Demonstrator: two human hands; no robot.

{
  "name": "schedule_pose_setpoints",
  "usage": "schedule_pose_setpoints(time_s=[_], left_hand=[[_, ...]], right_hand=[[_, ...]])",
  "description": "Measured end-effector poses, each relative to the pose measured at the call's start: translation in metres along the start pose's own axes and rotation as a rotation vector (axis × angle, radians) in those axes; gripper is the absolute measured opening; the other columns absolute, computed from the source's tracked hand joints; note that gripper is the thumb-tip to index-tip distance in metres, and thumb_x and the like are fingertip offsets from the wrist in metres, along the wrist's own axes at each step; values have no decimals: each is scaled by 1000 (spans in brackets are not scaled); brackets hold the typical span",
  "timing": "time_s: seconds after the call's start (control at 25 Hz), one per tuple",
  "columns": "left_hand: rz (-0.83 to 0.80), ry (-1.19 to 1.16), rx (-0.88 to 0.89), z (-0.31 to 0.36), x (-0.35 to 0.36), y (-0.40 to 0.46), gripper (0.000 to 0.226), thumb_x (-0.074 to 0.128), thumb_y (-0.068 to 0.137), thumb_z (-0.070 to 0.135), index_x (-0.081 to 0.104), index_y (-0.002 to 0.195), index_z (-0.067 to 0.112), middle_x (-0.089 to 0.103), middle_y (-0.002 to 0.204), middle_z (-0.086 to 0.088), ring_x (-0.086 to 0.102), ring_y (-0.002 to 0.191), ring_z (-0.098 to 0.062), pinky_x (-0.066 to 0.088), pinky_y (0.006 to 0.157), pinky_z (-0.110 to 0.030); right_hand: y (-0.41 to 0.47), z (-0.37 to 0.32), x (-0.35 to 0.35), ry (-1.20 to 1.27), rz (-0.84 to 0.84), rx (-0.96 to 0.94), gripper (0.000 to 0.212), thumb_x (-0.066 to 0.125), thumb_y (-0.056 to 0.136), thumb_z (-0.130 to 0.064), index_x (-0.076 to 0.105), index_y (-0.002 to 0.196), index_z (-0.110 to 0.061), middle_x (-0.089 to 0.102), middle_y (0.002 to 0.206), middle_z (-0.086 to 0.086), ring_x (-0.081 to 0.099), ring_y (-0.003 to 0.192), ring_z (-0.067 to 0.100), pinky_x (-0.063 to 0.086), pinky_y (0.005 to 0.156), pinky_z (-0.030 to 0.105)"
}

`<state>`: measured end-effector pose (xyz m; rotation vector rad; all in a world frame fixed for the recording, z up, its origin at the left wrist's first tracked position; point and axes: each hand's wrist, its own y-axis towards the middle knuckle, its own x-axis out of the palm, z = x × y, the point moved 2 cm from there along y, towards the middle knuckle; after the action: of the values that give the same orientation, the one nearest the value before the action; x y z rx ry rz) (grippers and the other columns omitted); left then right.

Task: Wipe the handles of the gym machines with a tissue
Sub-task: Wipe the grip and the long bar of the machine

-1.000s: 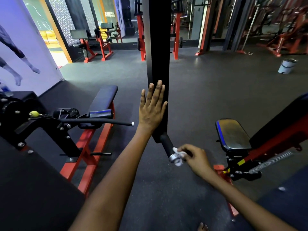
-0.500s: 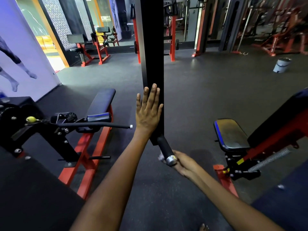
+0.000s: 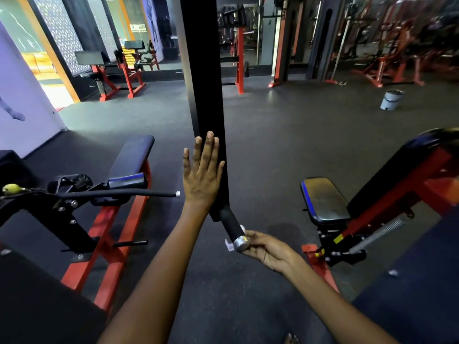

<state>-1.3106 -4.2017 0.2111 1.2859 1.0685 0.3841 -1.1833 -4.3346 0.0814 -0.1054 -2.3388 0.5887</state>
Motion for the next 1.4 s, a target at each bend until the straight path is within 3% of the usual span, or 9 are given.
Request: schedule_pose_setpoints(time_s=[0.16, 0.28, 0.36, 0.48, 0.56, 0.6, 1.0, 1.24, 1.4], left_hand=[[-18, -30, -222, 46, -2, 7, 68, 38, 97, 20, 2, 155, 12, -11, 162, -6, -18, 147, -15, -12, 119, -36], [-141, -199, -99, 90, 16, 13, 59, 45, 90, 16, 33, 147, 5, 27, 156, -15, -1, 150, -20, -2, 120, -37], [-306, -288, -85, 113, 42, 16, 54, 50, 87, 13, 45, 141, 5, 34, 153, -15, 19, 147, -27, 9, 119, -40], [-708, -240, -322, 131, 89, 20, 48, 47, 95, 26, 47, 139, 7, 37, 152, -13, 28, 144, -28, 18, 118, -45], [-964, -149, -420, 141, 118, 21, 49, 39, 101, 35, 40, 143, 11, 34, 153, -10, 21, 146, -25, 14, 119, -42], [-1011, -125, -427, 146, 128, 22, 49, 37, 101, 37, 39, 143, 12, 35, 152, -8, 21, 145, -25, 14, 118, -41], [-912, -137, -723, 165, 203, 40, 46, 42, 100, 35, 45, 141, 15, 49, 143, -2, 40, 135, -18, 28, 113, -36], [-844, -62, -842, 113, 293, 81, 44, 45, 99, 34, 48, 139, 15, 53, 139, -3, 46, 130, -22, 32, 106, -35], [-809, -20, -937, 58, 364, 104, 44, 46, 99, 35, 48, 139, 15, 53, 138, -2, 46, 129, -21, 33, 107, -36]], right_hand=[[0, -63, -9, -274, 163, -202, 26, 45, 89, 13, 53, 113, 13, 62, 89, 19, 68, 65, 16, 58, 67, 26], [2, -123, -22, -484, 354, -440, 30, 54, 84, 15, 53, 114, 17, 60, 75, 12, 62, 50, 4, 55, 56, 18], [7, -160, -35, -746, 505, -571, 24, 60, 79, 16, 63, 103, 10, 60, 78, 13, 61, 54, 5, 57, 61, 24], [20, -197, -66, -1119, 695, -665, 20, 59, 76, 4, 64, 67, -12, 65, 80, 15, 66, 69, 25, 56, 69, 45], [34, -214, -86, -1291, 770, -693, 12, 58, 78, 0, 66, 72, -8, 62, 92, 18, 61, 84, 32, 51, 76, 42], [38, -221, -90, -1339, 787, -685, 10, 58, 79, -2, 67, 77, -6, 60, 98, 17, 58, 89, 32, 48, 78, 39], [129, -308, -113, -1556, 618, -582, 17, 52, 84, -10, 67, 90, -11, 61, 102, 10, 59, 95, 33, 44, 72, 34], [236, -348, -98, -1607, 429, -553, 20, 50, 86, -10, 67, 97, -9, 63, 102, 12, 60, 94, 34, 44, 72, 33], [328, -384, -64, -1623, 251, -605, 15, 51, 86, -11, 65, 88, -7, 63, 96, 11, 61, 87, 31, 43, 67, 32]])
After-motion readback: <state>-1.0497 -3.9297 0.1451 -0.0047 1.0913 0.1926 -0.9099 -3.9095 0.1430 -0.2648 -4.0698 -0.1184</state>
